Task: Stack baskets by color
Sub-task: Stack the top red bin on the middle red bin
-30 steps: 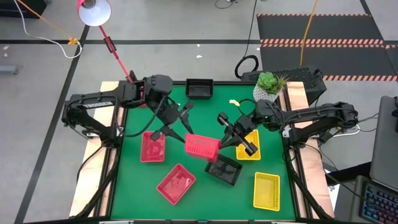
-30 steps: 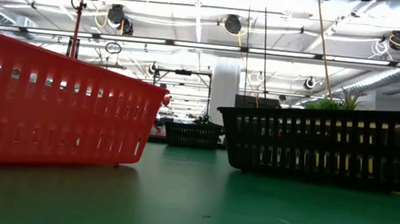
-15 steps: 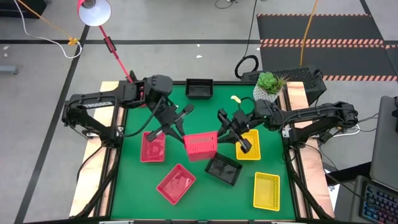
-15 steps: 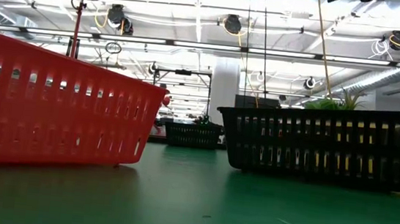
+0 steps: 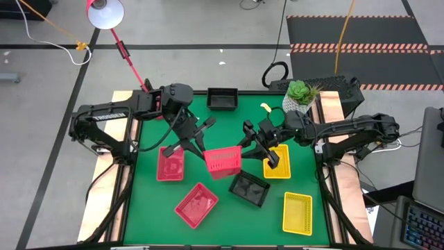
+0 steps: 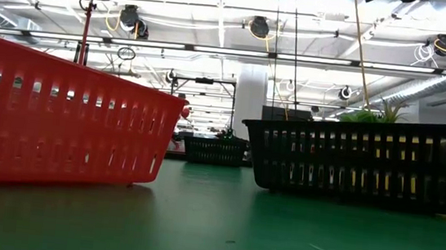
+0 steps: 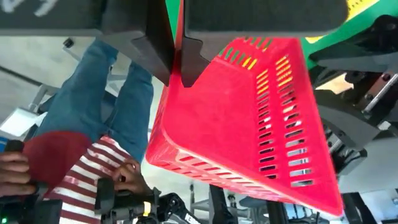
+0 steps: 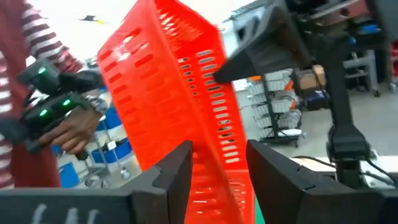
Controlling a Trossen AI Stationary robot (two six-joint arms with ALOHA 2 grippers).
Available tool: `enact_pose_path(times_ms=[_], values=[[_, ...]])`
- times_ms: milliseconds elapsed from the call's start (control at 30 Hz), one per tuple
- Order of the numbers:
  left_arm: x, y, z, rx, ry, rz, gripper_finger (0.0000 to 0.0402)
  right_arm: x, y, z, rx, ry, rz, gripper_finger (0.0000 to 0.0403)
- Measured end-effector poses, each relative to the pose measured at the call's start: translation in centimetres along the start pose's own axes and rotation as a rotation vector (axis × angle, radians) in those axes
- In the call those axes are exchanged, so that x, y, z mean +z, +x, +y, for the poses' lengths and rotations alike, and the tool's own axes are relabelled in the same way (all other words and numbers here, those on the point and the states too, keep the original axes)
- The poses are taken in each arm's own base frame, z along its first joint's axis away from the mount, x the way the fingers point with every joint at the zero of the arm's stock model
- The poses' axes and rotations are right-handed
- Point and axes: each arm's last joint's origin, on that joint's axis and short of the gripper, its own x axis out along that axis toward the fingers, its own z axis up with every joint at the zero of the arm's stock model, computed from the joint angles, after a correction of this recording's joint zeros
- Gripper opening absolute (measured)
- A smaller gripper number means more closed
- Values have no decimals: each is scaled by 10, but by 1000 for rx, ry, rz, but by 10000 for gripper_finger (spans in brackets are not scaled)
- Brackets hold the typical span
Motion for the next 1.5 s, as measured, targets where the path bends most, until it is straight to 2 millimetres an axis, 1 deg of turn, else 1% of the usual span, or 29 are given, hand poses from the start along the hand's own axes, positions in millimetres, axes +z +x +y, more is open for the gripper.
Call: enact_pose_path(times_ms=[133, 367, 567, 633, 700, 800, 900, 1033, 1133, 1200, 1300, 1400, 1500], values=[[-1, 0, 0, 0, -53, 10, 8, -1, -2, -3, -49, 102, 9, 162], [-5, -4, 2, 52, -96, 49, 8, 0, -8, -5, -95, 272, 44, 188], [-15, -11, 1, 153, -142, 157, 9, 2, -24, -10, -202, 419, 106, 200], [-18, -16, 2, 192, -148, 195, 9, 7, -31, -9, -224, 448, 104, 201], [-21, -23, -1, 215, -166, 233, 8, 11, -38, -8, -246, 476, 102, 201], [-21, -31, -5, 231, -148, 257, 8, 15, -48, -9, -285, 493, 108, 201], [-27, -34, -7, 242, -145, 333, 10, 19, -56, -9, -316, 510, 102, 201], [-37, -38, -20, 227, -137, 488, 11, 19, -64, -13, -367, 585, 112, 201], [-46, -39, -32, 165, -127, 644, 8, 19, -66, -14, -388, 636, 110, 201], [-49, -38, -38, 141, -105, 722, 8, 18, -66, -14, -396, 680, 107, 201], [-50, -33, -46, 123, -63, 816, 10, 17, -66, -15, -435, 713, 77, 201], [-48, -30, -59, 116, 17, 916, 13, 17, -64, -13, -499, 744, 23, 201], [-46, -23, -71, 97, 108, 1018, 7, 16, -60, -10, -542, 772, -30, 201]])
